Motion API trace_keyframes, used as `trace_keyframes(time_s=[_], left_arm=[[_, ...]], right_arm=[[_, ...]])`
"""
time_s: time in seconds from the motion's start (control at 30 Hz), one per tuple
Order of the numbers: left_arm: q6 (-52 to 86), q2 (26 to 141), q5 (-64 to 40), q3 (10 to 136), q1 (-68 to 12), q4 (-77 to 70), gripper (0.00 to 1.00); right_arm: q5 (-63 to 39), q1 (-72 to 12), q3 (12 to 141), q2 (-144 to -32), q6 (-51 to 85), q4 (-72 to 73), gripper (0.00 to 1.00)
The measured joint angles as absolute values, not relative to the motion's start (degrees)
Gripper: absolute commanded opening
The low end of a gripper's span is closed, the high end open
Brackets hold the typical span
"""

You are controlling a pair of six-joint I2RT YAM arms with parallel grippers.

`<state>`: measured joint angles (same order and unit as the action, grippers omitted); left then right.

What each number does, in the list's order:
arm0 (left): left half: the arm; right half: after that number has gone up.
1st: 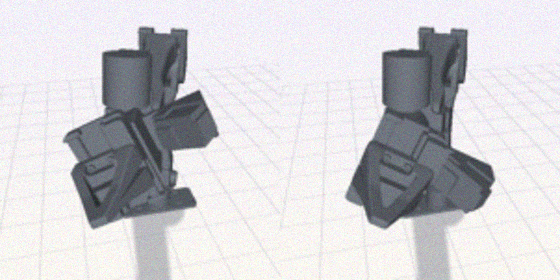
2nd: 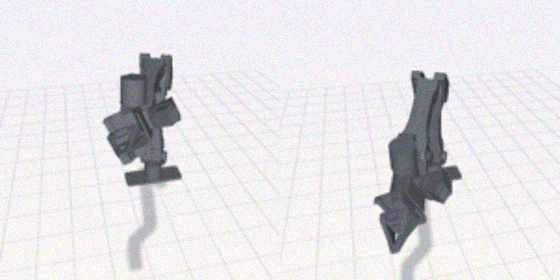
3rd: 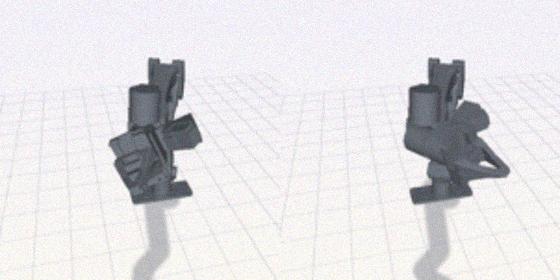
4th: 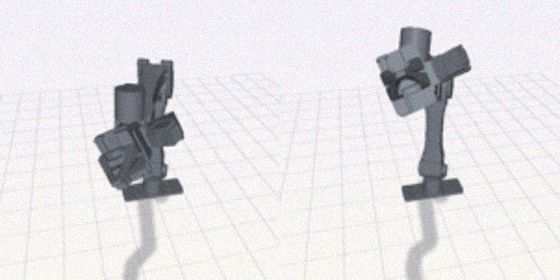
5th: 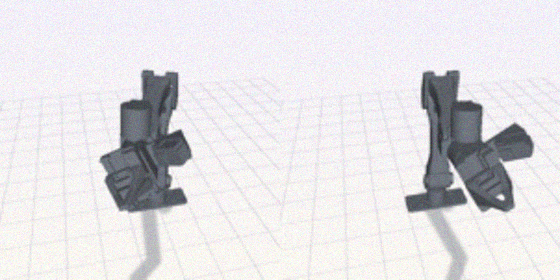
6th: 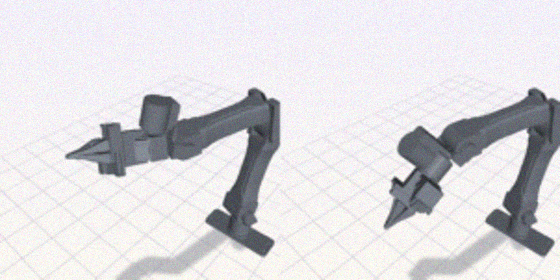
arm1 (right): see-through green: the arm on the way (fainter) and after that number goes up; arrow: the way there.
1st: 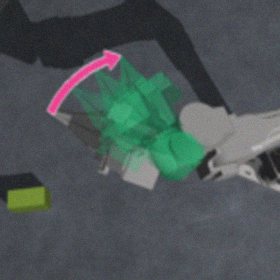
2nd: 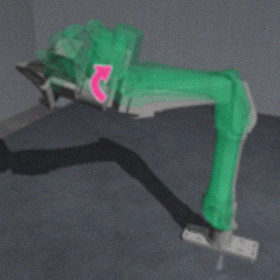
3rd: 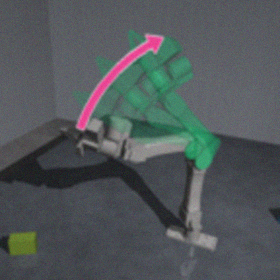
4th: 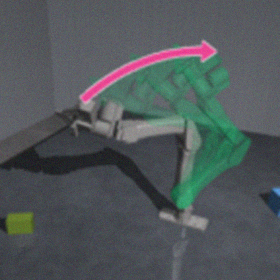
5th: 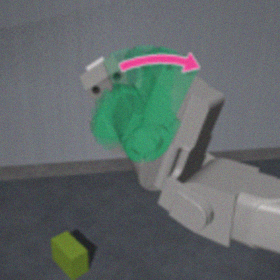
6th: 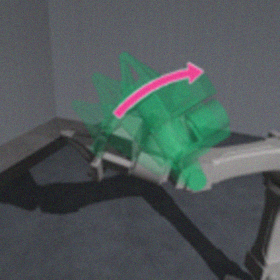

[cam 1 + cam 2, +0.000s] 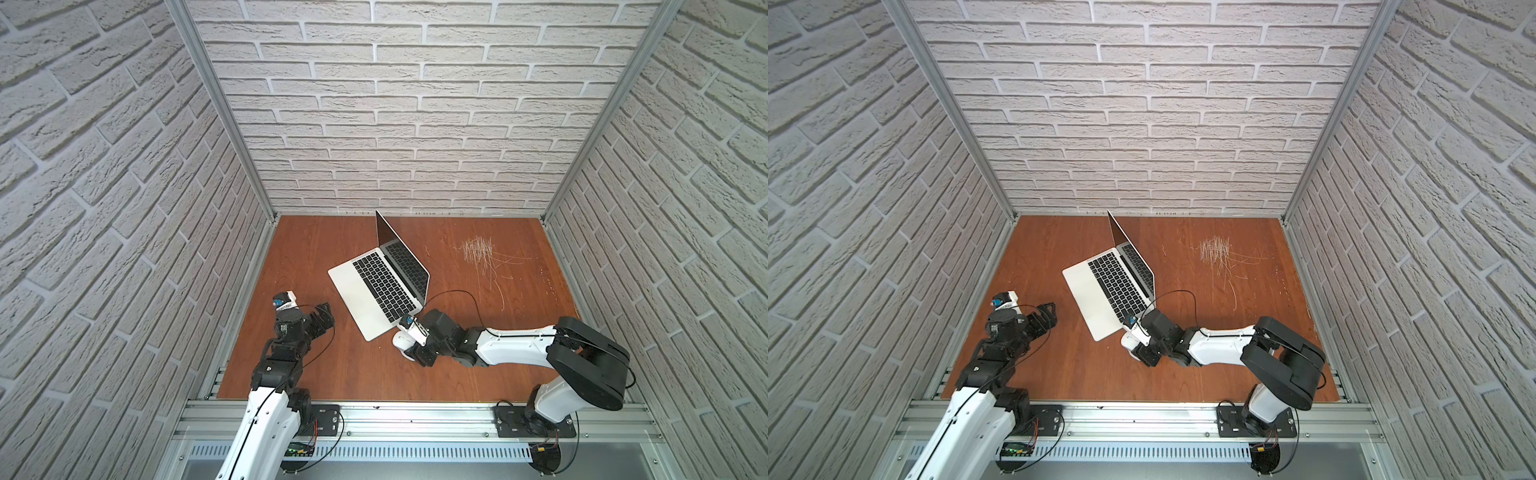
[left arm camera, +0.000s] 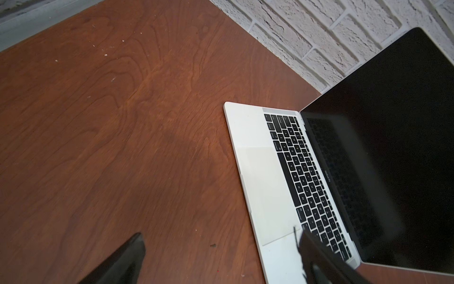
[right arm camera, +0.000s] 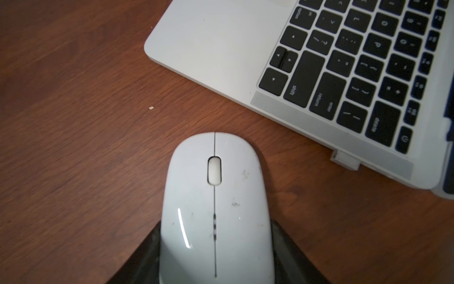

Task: Remove the wireless mouse receiver from the laptop
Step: Pick up the mouse from the center of the board, then place the mouse at the center of the board.

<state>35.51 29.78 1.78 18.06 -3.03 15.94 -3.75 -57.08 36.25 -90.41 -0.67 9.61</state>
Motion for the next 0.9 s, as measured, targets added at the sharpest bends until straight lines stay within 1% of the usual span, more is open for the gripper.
trace_keyframes(time_s=[0.1,0.23,0.33,0.43,0.5,0.57,0.63,0.77,0.9], left_arm=[[35.0,30.33,-1.85,17.78,-3.07,14.13,0.97],[34.98,32.14,-8.4,17.45,-5.69,9.02,0.97],[33.78,33.87,-10.81,18.55,-11.75,6.26,0.97],[30.68,36.42,-11.44,22.7,-20.82,5.39,0.98],[27.49,38.0,-11.2,27.27,-27.03,6.46,0.98],[24.05,39.16,-10.57,32.36,-32.14,7.53,0.98],[20.16,39.72,-10.76,37.06,-35.57,8.27,0.98],[8.91,42.0,-13.02,45.1,-40.36,12.53,0.98],[-4.12,46.92,-15.29,52.05,-44.12,19.49,0.98]], right_arm=[[-4.21,-56.93,35.97,-87.0,0.84,6.39,0.32],[-6.92,-55.7,35.44,-75.7,4.78,0.19,0.3],[-9.91,-53.06,35.44,-65.19,8.82,-4.95,0.28],[-11.42,-49.91,35.9,-55.88,13.58,-12.16,0.28],[-12.4,-48.14,37.28,-51.59,16.8,-17.89,0.28],[-13.74,-46.39,39.13,-48.47,19.42,-23.31,0.29],[-16.1,-44.69,41.76,-46.39,21.37,-28.62,0.31],[-21.43,-41.52,49.58,-44.97,23.51,-38.94,0.31],[-26.74,-39.9,55.77,-44.27,24.88,-44.73,0.31]])
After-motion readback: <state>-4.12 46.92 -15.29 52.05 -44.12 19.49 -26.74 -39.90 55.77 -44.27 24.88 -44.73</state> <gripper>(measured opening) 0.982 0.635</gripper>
